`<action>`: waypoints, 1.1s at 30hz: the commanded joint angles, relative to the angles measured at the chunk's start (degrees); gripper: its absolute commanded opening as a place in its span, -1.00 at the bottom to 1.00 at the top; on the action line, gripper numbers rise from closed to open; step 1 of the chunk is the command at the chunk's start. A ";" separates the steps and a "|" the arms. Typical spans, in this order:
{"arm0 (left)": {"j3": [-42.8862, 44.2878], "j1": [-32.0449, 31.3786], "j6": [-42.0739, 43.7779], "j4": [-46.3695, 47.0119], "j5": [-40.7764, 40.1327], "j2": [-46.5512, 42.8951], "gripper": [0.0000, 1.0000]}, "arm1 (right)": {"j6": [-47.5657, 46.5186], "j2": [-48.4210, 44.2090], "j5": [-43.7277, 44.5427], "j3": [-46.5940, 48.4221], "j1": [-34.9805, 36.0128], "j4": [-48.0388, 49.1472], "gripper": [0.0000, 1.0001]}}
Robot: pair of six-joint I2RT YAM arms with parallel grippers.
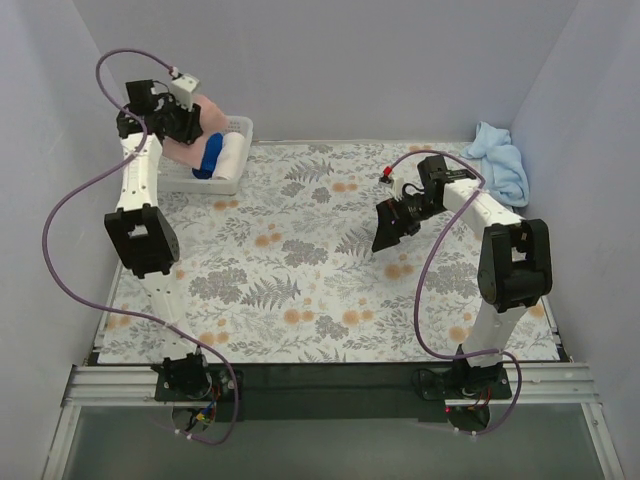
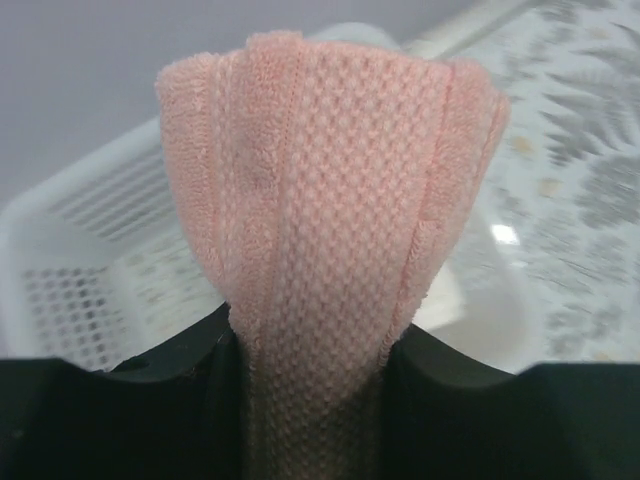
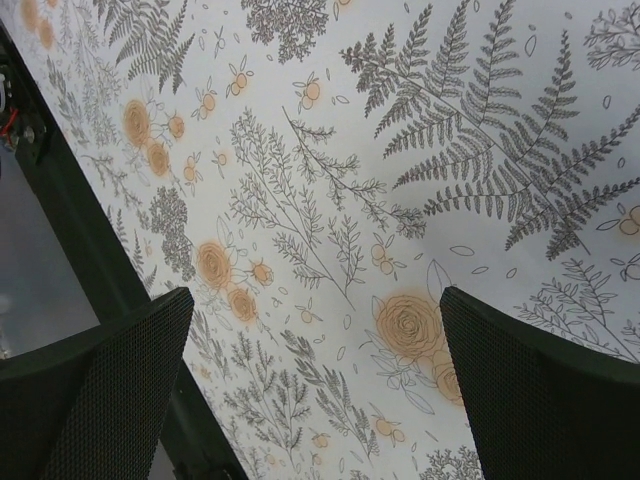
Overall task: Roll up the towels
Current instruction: Place the rolled towel into the container
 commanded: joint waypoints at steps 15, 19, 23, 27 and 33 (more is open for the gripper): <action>-1.72 6.64 -17.96 30.01 -18.90 11.37 -1.00 | -2.13 1.33 -0.57 -3.77 0.05 -2.67 0.97; -1.99 6.64 -18.67 30.19 -23.21 14.10 -1.00 | -2.22 2.12 -0.92 -3.94 0.05 -2.85 0.97; -1.81 6.64 -20.60 30.28 -24.97 16.30 -1.00 | -2.13 3.26 -1.19 -4.03 0.05 -2.76 0.97; -2.16 6.64 -21.48 30.10 -24.80 18.49 -1.00 | -2.22 3.88 -1.01 -4.21 -0.03 -2.85 0.98; -1.99 6.55 -22.97 29.93 -22.95 21.40 -0.71 | -2.39 3.97 -0.66 -5.00 0.05 -2.93 0.97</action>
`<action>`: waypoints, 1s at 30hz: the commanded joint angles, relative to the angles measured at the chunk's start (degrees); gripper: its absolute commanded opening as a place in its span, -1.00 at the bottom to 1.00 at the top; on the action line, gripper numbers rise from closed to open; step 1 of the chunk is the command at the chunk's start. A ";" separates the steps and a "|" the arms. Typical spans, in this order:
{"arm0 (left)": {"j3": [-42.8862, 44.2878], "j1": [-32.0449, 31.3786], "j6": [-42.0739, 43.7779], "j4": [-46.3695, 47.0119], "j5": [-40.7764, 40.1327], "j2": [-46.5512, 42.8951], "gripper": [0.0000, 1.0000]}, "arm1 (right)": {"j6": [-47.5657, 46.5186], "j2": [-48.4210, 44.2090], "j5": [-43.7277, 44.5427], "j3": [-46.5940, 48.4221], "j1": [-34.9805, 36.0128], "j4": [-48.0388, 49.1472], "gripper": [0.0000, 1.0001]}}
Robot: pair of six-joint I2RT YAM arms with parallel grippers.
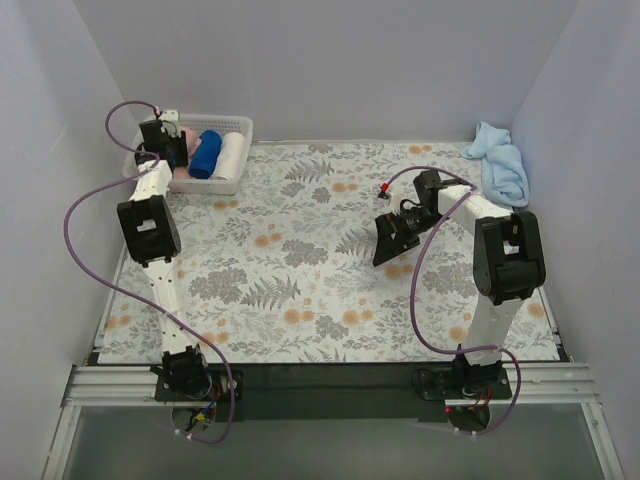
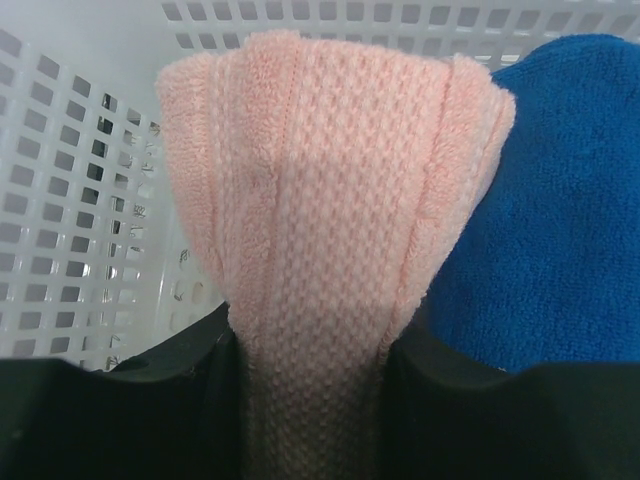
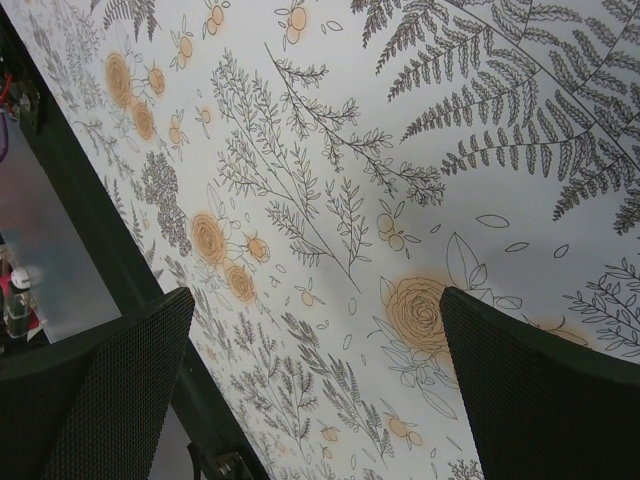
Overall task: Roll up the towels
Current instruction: Place the rolled towel into the container
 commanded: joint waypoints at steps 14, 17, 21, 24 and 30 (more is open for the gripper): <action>3.05 -0.73 -1.31 0.33 5.63 0.00 0.40 | -0.95 -0.75 0.07 -0.16 0.05 -1.63 0.97; 3.58 -0.73 -0.70 0.16 5.18 -1.67 0.43 | -1.13 -1.28 -0.02 -0.34 0.05 -1.63 0.97; 4.11 -0.82 0.44 -0.11 5.80 -4.22 0.56 | -1.21 -1.99 -0.72 -0.43 -0.03 -1.45 0.98; 4.37 -1.00 2.11 -0.37 5.19 -6.24 0.79 | -1.39 -2.69 -0.81 -0.51 -0.03 -1.45 0.97; 5.86 -0.91 5.01 -0.02 4.22 -9.32 0.89 | -1.74 -4.10 -0.73 -0.34 -0.12 -1.28 0.97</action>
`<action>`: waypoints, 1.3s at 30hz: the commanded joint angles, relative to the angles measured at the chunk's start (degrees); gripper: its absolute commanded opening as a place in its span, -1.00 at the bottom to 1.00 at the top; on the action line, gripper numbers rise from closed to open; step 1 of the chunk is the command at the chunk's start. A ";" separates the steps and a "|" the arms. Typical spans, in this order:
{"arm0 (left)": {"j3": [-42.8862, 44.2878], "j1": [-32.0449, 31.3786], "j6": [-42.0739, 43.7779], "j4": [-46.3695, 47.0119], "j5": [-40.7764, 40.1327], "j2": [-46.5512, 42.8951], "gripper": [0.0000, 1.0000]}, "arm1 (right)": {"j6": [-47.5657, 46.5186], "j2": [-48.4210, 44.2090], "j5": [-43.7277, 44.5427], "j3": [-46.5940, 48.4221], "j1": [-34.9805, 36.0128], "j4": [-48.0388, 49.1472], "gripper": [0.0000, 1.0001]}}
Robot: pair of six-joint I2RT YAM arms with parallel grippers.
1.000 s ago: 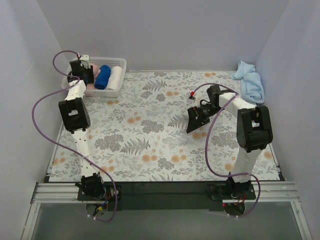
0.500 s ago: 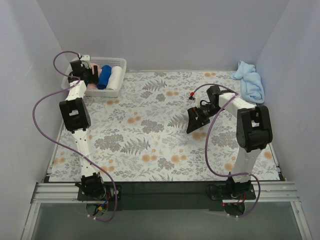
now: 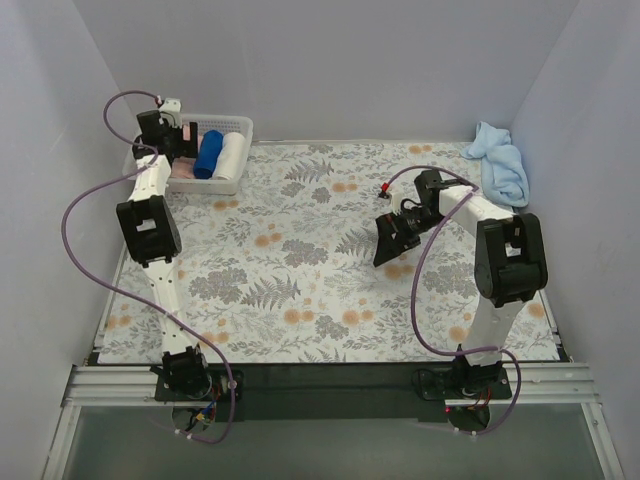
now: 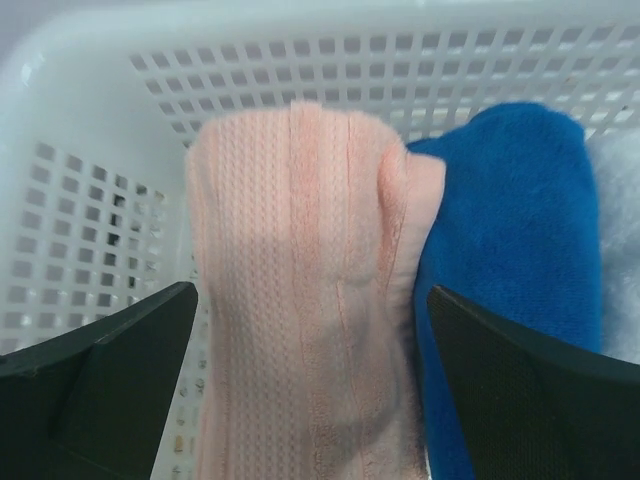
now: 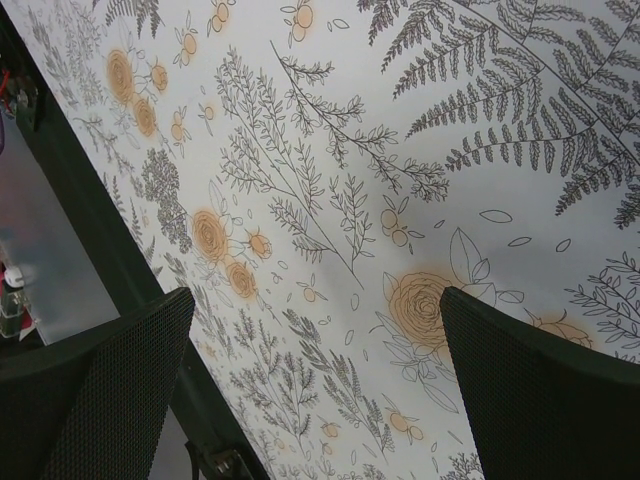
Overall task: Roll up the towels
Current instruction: Place the rolled towel into the container, then move the towel to the center of the board
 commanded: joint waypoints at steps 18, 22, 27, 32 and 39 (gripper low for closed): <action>-15.22 -11.54 28.08 -19.65 10.23 -36.36 0.95 | -1.85 -5.63 26.83 19.66 -15.22 0.28 0.89; -21.89 -14.80 22.03 -27.06 16.20 -41.38 0.95 | -1.24 1.56 34.24 27.57 -18.84 1.42 0.78; -30.42 -14.97 16.49 -29.79 23.41 -46.73 0.95 | 0.43 11.07 42.95 38.29 -21.48 3.53 0.73; -35.45 -14.89 15.86 -30.58 23.33 -50.35 0.96 | 1.31 20.37 50.51 45.24 -22.45 7.48 0.64; -36.24 -14.97 16.92 -33.48 20.61 -52.37 0.96 | 2.10 27.16 54.73 47.89 -22.97 11.44 0.52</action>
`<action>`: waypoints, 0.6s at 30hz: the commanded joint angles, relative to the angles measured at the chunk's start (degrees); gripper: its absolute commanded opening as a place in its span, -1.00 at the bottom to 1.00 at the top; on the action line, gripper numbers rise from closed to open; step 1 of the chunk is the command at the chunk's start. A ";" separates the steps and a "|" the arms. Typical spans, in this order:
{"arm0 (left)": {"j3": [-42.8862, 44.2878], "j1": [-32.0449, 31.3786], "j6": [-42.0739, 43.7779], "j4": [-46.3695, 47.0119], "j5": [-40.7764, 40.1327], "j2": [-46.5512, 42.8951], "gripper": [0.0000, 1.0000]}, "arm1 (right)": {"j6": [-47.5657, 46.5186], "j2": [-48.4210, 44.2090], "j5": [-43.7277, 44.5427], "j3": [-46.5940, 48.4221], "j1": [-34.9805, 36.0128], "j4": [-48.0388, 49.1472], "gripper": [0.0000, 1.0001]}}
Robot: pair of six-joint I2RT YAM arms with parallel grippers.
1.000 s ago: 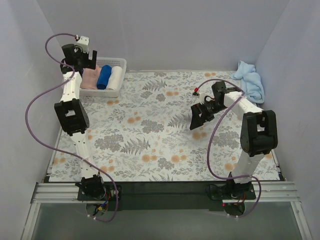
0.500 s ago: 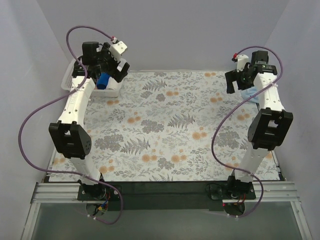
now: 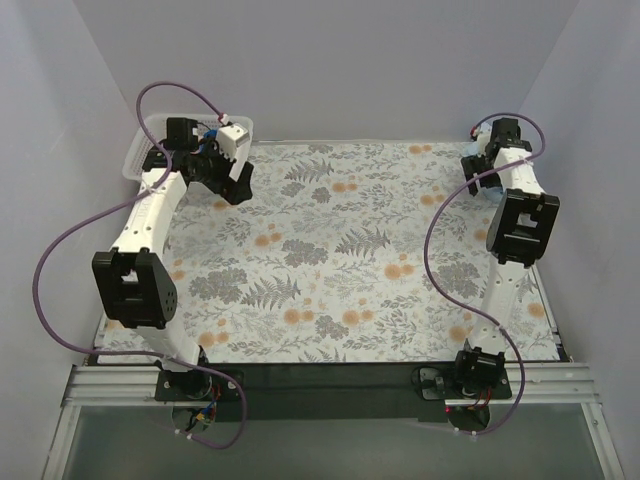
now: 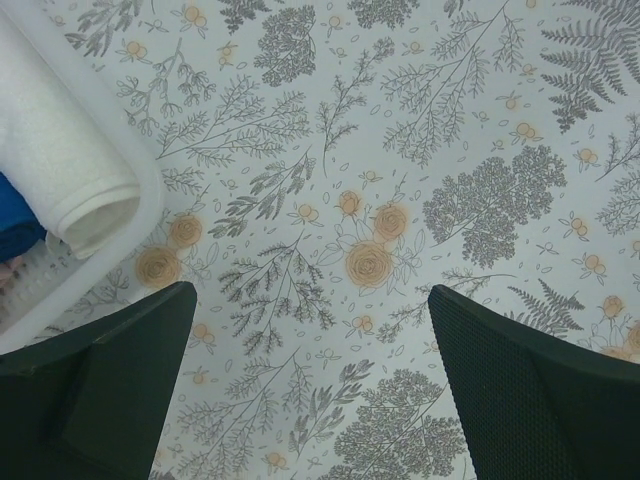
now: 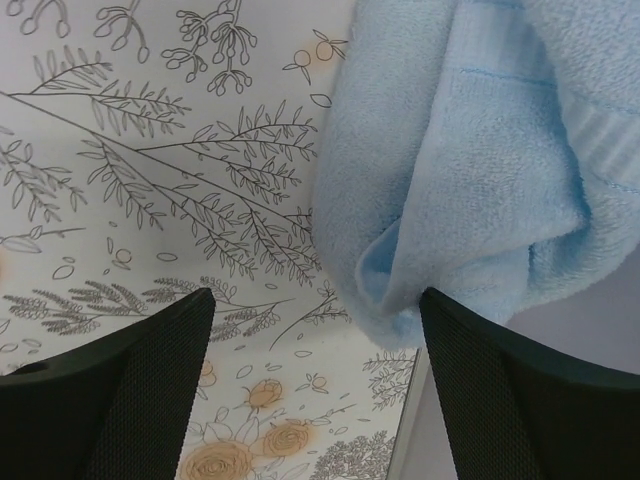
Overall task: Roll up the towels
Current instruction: Move the towel to the center of the board
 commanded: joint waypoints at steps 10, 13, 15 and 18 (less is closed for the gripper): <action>1.57 -0.20 -0.11 -1.90 -2.35 -4.90 0.96 | 1.66 3.54 0.35 -1.57 -1.80 3.62 -0.97; 2.02 -0.20 -0.72 -1.99 -2.01 -4.28 0.96 | 1.75 0.82 -6.50 -5.86 -1.19 1.78 -0.97; 1.93 -0.20 -1.07 -1.64 -1.39 -4.10 0.96 | 1.32 -4.09 -13.32 -10.08 0.73 1.16 -0.97; 0.53 -0.20 -2.13 -0.94 0.98 -4.45 0.96 | 0.26 -13.14 -21.33 -20.27 6.16 0.81 -0.97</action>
